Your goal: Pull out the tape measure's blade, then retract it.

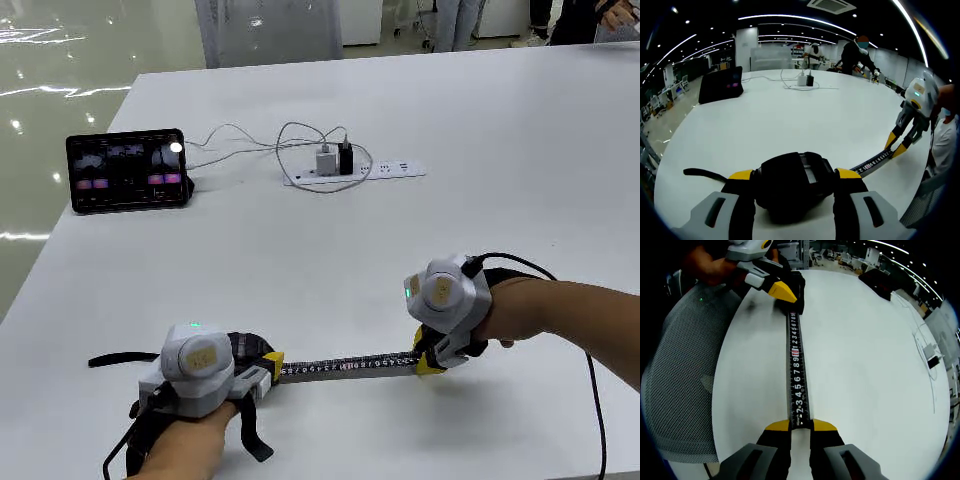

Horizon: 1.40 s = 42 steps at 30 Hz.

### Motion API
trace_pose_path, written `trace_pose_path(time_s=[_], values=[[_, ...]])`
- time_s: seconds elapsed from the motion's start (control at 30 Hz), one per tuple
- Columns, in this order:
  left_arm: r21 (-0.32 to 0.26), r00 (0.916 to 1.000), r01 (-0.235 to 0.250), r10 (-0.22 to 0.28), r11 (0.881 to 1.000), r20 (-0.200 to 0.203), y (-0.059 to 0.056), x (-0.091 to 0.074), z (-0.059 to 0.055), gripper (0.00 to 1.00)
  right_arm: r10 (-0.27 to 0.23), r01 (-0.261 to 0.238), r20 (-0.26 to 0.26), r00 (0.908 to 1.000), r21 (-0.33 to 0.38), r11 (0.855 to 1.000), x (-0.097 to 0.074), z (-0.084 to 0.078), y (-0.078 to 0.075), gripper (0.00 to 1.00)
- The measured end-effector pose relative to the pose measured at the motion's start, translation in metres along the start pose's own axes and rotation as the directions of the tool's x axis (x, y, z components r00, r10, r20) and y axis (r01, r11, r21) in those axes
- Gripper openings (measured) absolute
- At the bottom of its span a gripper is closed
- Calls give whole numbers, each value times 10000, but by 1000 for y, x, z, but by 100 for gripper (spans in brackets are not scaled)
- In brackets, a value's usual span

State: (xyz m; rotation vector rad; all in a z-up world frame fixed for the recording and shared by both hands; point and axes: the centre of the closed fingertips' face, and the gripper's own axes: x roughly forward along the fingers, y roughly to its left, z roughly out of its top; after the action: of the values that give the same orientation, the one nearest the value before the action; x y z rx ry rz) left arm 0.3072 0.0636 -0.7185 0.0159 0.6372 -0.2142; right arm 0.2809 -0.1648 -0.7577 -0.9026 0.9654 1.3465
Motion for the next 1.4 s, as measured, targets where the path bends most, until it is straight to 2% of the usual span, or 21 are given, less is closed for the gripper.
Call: trace_pose_path(time_s=[0.13, 0.33, 0.6, 0.73, 1.4], values=[[-4, 10000, 5, -5, 10000, -13, 0, 0, 0, 59, 66, -64, 95, 9999, -245, 9997, 0, 1, 0, 10], [-8, 10000, 15, -15, 10000, -15, 0, 0, 0, 59, 97, -89, 417, 9991, -182, 9998, 1, 5, 0, 10], [-29, 10000, 30, -30, 10000, -37, 0, 0, 0, 59, 15, -25, 397, 9992, 251, 9997, 2, 8, -1, 10], [-36, 10000, 37, -38, 10000, -46, 0, 0, 0, 59, 22, -19, 256, 9997, -122, 9999, 3, 10, -1, 10], [-39, 10000, 62, -62, 10000, -19, 1, 1, 0, 59, -62, 63, 66, 10000, -55, 10000, 7, 18, -1, 10]])
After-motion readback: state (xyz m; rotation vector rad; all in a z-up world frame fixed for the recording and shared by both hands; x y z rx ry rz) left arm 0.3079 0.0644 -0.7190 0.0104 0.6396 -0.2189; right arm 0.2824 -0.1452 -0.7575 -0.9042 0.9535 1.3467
